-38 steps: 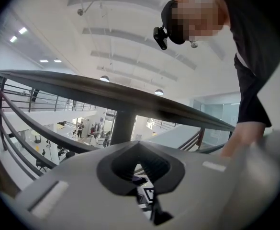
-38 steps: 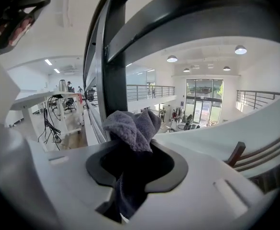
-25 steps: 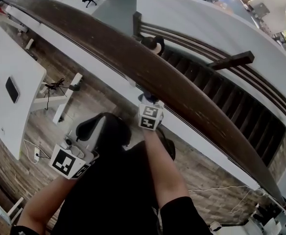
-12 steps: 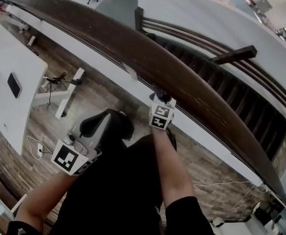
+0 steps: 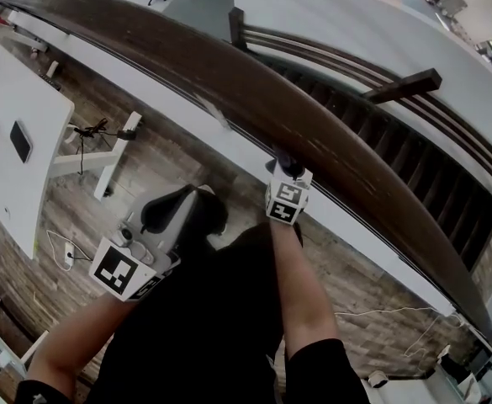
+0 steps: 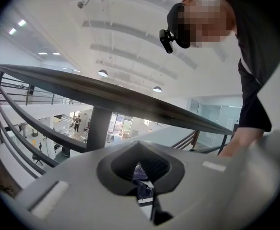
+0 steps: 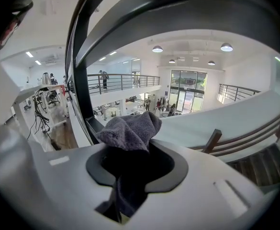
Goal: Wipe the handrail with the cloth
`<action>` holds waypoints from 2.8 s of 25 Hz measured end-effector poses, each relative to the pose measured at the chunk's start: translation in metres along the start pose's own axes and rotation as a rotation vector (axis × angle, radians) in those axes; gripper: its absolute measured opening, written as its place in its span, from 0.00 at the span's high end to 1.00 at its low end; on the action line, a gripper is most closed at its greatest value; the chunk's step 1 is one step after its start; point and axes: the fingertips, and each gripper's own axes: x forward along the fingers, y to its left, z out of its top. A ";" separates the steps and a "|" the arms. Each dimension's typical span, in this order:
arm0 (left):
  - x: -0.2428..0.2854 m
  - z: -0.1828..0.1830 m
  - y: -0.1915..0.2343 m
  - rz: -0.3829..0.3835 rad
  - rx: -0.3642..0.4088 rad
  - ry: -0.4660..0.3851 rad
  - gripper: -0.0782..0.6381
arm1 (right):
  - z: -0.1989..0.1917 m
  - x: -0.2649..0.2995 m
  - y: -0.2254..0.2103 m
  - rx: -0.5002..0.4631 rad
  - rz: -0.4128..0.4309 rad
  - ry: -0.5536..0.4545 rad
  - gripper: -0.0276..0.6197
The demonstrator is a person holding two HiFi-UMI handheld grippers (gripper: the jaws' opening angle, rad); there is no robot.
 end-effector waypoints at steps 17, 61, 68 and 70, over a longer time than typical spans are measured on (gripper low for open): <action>0.023 0.003 -0.050 -0.043 0.015 0.005 0.89 | -0.021 -0.028 -0.049 0.030 -0.017 -0.005 0.80; 0.070 -0.017 -0.173 -0.211 0.051 0.037 0.89 | -0.086 -0.102 -0.190 0.140 -0.136 -0.014 0.79; 0.079 -0.023 -0.193 -0.242 0.050 0.055 0.89 | -0.096 -0.113 -0.207 0.127 -0.134 0.004 0.79; 0.082 -0.025 -0.198 -0.245 0.046 0.062 0.89 | -0.097 -0.115 -0.212 0.116 -0.130 0.013 0.79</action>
